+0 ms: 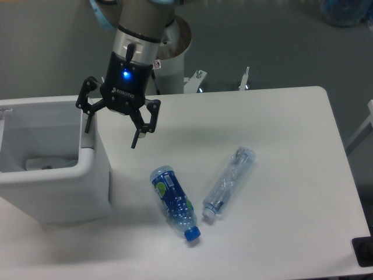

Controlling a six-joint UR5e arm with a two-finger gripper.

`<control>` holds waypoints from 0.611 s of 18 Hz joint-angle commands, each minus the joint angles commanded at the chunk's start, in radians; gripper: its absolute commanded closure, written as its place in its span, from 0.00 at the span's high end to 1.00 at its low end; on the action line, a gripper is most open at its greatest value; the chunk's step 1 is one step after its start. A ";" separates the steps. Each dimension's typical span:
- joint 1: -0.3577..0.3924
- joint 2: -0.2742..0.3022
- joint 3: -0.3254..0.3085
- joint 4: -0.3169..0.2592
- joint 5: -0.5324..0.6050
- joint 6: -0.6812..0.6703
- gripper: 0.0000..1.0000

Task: Open the trash can
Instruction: 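Withdraw the gripper up and away from the open trash can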

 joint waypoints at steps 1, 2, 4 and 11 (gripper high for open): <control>0.012 0.000 0.003 -0.002 0.009 0.002 1.00; 0.031 0.000 0.008 -0.003 0.021 0.003 1.00; 0.074 0.002 0.015 -0.006 0.035 0.011 1.00; 0.244 -0.006 0.040 -0.009 0.066 0.197 1.00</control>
